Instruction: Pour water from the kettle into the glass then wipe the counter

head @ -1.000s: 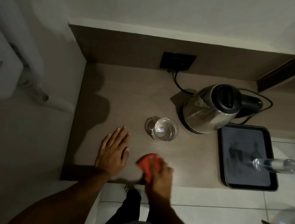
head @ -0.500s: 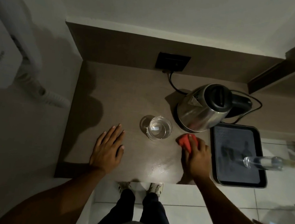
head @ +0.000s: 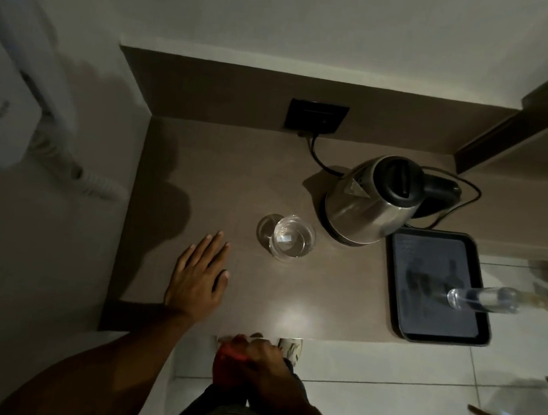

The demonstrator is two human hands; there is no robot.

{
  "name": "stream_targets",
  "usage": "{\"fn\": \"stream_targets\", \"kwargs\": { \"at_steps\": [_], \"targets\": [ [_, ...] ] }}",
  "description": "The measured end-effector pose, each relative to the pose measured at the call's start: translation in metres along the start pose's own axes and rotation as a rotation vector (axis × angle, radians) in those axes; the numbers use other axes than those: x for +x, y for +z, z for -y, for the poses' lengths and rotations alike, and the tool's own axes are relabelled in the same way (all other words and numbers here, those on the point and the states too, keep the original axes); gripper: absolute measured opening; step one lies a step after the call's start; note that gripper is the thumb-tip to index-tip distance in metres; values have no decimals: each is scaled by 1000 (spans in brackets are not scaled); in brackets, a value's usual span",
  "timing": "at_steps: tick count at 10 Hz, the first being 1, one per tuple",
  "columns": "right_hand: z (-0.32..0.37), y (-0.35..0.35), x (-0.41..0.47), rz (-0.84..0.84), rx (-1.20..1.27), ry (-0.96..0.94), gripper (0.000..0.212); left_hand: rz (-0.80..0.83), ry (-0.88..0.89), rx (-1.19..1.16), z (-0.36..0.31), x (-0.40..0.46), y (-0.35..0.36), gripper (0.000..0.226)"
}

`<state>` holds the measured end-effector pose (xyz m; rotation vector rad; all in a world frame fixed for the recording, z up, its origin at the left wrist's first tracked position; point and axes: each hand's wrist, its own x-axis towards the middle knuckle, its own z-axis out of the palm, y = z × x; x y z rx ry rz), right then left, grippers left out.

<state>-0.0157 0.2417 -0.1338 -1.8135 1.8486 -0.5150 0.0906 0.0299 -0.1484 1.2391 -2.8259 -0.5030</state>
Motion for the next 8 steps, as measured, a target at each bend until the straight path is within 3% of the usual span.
{"fn": "stream_targets", "kwargs": {
  "at_steps": [1,2,3,4,5,8],
  "targets": [
    [-31,-46,-15,-186,53,124,24,7,-4,13,-1,1,-2,60],
    [-82,-107,-30,-468,57,404,36,46,-2,55,-2,1,-2,66],
    [-144,-156,-46,-534,-21,713,48,72,-9,83,-3,2,-2,71],
    [-186,-179,-53,-369,-136,886,70,82,-4,123,-5,1,-2,72],
    [-191,-175,-54,-245,-179,933,78,100,-9,137,-6,2,-3,72],
    [-175,-197,-43,-33,-188,938,95,167,-14,69,-9,5,-4,83]
  ]
}}
